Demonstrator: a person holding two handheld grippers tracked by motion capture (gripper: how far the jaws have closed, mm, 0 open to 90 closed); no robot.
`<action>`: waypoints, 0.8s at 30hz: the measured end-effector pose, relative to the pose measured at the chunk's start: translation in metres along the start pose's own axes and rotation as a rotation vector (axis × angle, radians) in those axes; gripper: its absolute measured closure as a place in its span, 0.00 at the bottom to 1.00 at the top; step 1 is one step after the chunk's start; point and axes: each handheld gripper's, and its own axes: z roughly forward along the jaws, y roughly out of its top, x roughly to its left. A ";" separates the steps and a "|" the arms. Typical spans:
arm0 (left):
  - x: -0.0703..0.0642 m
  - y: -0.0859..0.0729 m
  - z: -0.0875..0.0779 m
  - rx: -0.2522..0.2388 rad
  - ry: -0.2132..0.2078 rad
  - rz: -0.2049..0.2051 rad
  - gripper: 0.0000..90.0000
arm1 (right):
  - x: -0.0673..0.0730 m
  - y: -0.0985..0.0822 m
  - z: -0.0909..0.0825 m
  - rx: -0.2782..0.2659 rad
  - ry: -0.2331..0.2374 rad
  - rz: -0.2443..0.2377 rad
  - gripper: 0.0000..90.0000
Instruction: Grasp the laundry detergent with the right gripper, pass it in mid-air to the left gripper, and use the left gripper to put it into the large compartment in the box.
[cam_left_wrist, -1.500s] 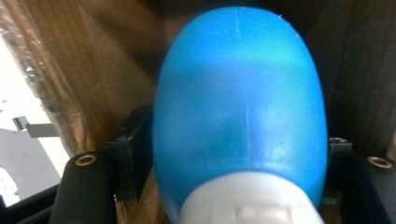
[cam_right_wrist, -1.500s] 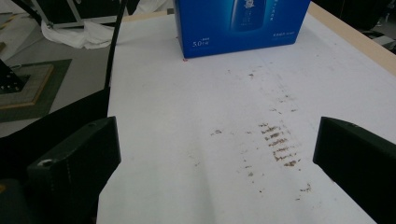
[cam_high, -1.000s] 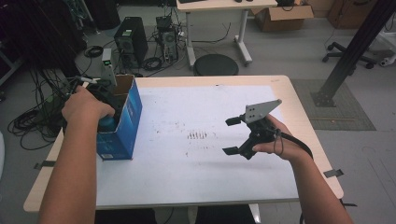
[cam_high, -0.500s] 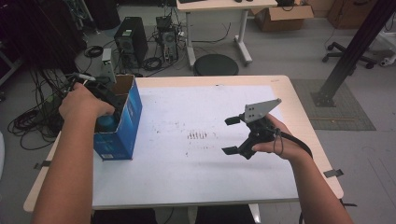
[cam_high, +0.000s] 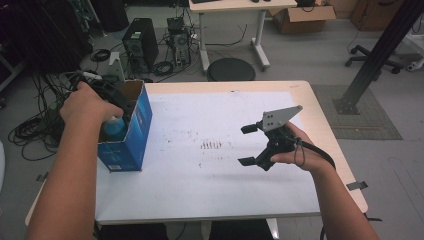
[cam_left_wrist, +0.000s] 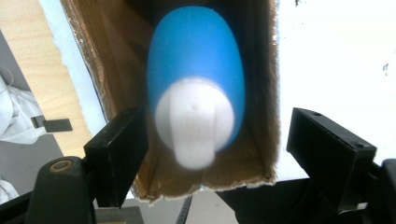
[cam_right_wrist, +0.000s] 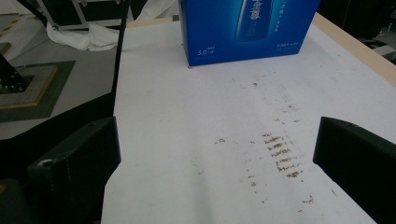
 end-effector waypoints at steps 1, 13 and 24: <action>-0.001 -0.001 -0.002 -0.003 0.005 -0.001 0.22 | 0.000 0.000 0.000 0.000 0.000 0.000 0.01; -0.011 -0.013 -0.026 -0.028 0.030 0.026 0.15 | 0.003 0.004 -0.004 -0.009 -0.002 -0.014 0.01; -0.036 -0.026 -0.046 -0.034 0.052 0.101 0.06 | 0.008 0.013 -0.012 -0.011 -0.006 -0.032 0.01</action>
